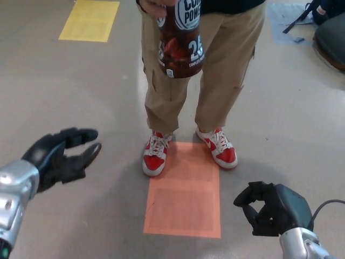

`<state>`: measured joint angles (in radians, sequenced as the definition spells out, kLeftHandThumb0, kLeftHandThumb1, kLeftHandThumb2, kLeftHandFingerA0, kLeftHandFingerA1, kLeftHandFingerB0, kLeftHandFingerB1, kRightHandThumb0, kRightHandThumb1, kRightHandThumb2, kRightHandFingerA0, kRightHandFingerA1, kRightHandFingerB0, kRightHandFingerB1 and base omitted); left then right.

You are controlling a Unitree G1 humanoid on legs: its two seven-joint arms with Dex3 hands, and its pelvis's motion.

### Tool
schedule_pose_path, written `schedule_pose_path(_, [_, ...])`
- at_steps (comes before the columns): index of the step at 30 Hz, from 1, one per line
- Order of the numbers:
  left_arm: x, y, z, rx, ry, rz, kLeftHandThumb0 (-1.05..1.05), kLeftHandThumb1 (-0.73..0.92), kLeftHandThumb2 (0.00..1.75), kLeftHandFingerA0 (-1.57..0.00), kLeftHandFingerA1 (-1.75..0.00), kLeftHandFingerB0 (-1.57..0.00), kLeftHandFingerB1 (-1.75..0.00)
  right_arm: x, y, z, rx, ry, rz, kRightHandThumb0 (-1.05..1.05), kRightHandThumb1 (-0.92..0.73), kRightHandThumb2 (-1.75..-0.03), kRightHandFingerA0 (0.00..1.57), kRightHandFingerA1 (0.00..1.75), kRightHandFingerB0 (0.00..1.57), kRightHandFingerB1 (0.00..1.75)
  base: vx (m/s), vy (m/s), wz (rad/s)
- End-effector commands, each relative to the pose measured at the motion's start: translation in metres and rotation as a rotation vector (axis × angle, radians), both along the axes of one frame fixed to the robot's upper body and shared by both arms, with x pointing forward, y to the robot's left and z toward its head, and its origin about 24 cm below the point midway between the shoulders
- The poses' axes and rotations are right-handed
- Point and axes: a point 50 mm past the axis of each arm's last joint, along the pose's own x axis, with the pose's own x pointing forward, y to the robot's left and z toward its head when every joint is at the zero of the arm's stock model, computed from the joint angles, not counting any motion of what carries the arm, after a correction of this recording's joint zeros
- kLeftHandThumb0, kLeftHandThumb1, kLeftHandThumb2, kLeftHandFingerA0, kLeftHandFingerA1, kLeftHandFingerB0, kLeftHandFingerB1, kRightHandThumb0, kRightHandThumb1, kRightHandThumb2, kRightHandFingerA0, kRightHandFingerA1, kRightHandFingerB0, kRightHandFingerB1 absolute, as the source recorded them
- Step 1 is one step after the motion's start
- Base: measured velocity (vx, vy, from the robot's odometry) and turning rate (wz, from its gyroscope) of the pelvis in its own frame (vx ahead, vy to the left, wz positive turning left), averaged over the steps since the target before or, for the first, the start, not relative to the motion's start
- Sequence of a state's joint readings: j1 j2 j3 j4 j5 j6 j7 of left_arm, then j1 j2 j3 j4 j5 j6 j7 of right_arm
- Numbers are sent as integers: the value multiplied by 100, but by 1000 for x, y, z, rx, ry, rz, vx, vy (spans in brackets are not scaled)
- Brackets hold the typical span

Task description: The robot recieved a bottle of protein shake from a person using its left hand and then shake the protein up and down 2 two times and hand it back to the person

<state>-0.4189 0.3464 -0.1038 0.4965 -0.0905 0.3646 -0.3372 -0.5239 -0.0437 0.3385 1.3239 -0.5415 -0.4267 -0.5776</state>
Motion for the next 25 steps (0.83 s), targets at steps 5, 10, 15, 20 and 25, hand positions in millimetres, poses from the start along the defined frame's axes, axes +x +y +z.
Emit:
schedule_pose_path(5, [-36,24,-56,584,-272,-94,-56,50,78,-33,-47,-16,-39,15,-8,12,6,0,-39,-43,-52,-111,95,105,95,67,0,0,0])
schedule_pose_path(10, [-36,24,-59,605,-269,-95,-54,49,76,-36,-47,-18,-39,15,-8,12,-3,0,-42,-42,-53,-108,95,98,95,66,0,0,0])
schedule_pose_path(15, [-36,24,-64,661,-246,-124,-58,52,79,-33,-46,-14,-38,15,-8,11,-11,1,-53,-46,-53,-114,94,106,95,70,0,0,0])
schedule_pose_path(20, [-35,22,-66,757,-257,-189,-62,56,84,-31,-46,-10,-38,14,-8,10,-31,7,-52,-46,-52,-117,97,106,90,80,0,0,0])
schedule_pose_path(25, [-39,18,-71,782,-284,-193,-63,58,86,-36,-48,-16,-40,8,-9,4,-29,36,-54,-45,-53,-109,95,99,94,68,0,0,0])
